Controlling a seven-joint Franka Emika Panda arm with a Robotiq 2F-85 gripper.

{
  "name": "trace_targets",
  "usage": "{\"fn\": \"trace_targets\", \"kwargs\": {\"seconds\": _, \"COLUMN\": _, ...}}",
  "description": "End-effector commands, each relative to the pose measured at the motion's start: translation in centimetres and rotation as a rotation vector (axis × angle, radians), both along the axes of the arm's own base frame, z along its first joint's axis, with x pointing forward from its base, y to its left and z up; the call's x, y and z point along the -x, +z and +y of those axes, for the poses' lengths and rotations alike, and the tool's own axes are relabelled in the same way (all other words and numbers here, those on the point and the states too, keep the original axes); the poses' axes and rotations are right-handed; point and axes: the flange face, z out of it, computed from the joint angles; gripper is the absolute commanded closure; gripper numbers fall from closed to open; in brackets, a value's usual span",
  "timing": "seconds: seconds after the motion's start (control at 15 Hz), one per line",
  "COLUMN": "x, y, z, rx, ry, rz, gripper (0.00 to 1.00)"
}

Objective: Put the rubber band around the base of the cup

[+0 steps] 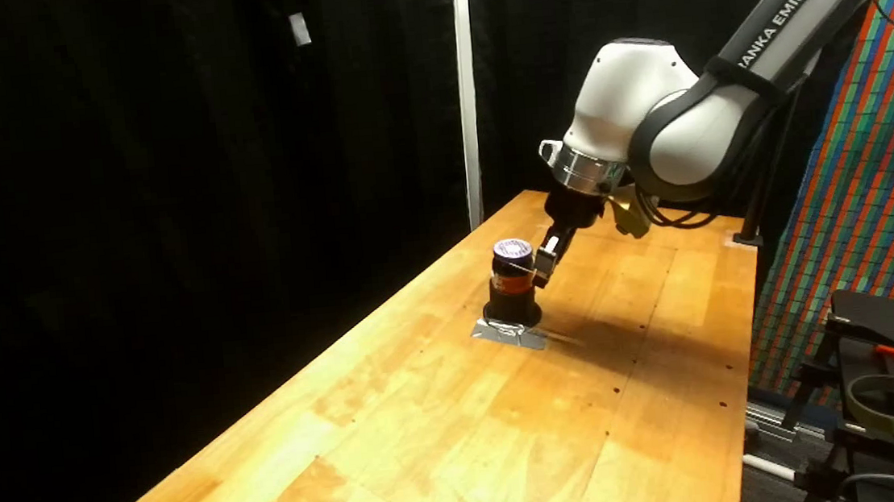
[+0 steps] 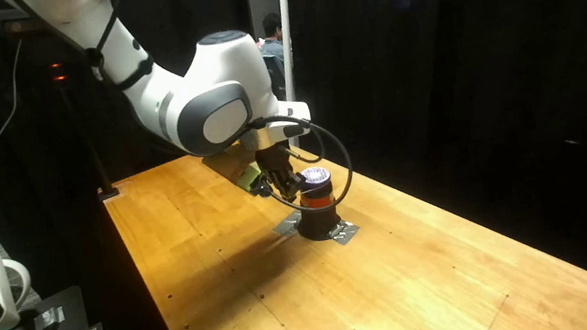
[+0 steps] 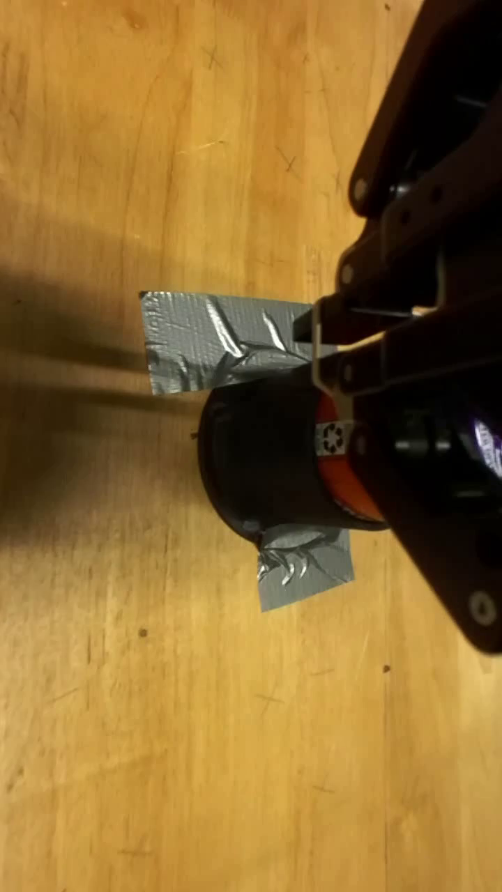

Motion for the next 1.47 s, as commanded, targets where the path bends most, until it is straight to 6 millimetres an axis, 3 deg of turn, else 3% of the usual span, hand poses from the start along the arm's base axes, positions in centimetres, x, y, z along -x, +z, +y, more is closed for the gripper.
{"fn": "trace_targets", "kwargs": {"seconds": 0.0, "x": 3.9, "y": 0.7, "z": -0.1, "rx": -0.009, "ry": 0.034, "rz": -0.181, "gripper": 0.80}}
{"fn": "trace_targets", "kwargs": {"seconds": 0.33, "x": 7.2, "y": -1.1, "z": -2.1, "rx": 0.037, "ry": 0.032, "rz": -0.428, "gripper": 0.81}}
{"fn": "trace_targets", "kwargs": {"seconds": 0.73, "x": 10.7, "y": -3.5, "z": -0.5, "rx": 0.066, "ry": 0.058, "rz": -0.637, "gripper": 0.79}}
{"fn": "trace_targets", "kwargs": {"seconds": 1.2, "x": 12.6, "y": -4.5, "z": 0.6, "rx": 0.094, "ry": 0.088, "rz": -0.835, "gripper": 0.79}}
{"fn": "trace_targets", "kwargs": {"seconds": 1.27, "x": 11.2, "y": -3.1, "z": 1.1, "rx": 0.091, "ry": 0.089, "rz": -0.827, "gripper": 0.79}}
{"fn": "trace_targets", "kwargs": {"seconds": 1.33, "x": 11.9, "y": -3.8, "z": 0.7, "rx": 0.077, "ry": 0.076, "rz": -0.791, "gripper": 0.82}}
{"fn": "trace_targets", "kwargs": {"seconds": 1.4, "x": 11.7, "y": -3.0, "z": 0.4, "rx": 0.056, "ry": 0.064, "rz": -0.755, "gripper": 0.84}}
